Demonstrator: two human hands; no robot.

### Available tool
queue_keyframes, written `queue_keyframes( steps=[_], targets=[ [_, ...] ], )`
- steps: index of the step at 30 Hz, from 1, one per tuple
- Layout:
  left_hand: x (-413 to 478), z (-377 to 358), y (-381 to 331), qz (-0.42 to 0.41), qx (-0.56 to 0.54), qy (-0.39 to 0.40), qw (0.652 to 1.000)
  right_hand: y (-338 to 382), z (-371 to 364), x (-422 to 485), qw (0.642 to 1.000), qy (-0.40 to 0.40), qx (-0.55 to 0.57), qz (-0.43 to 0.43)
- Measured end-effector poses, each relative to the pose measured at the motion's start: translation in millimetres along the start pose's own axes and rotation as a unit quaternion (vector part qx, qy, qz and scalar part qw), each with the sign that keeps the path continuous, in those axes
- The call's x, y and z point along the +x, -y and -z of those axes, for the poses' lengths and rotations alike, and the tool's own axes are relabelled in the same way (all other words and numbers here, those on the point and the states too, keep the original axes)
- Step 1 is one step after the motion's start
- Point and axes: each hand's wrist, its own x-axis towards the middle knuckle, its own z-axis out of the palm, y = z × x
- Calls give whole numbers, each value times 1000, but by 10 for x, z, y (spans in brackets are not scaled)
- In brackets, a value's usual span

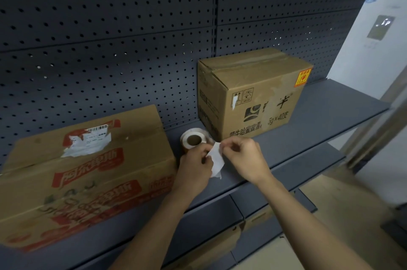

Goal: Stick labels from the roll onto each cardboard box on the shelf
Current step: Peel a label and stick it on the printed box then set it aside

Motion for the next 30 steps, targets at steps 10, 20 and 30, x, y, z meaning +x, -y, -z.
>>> queue_keyframes(
  steps=[10,20,30],
  targets=[
    [-9,-14,12,-10,47,-29,998,173,229,-52,989,-140,-3,-42],
    [-79,36,51,0,88,-29,996,208,331,-64,980,-187,-19,-62],
    [-292,348,-336,15,-180,-7,983,620,67,-254,968,-194,-71,140]
  ],
)
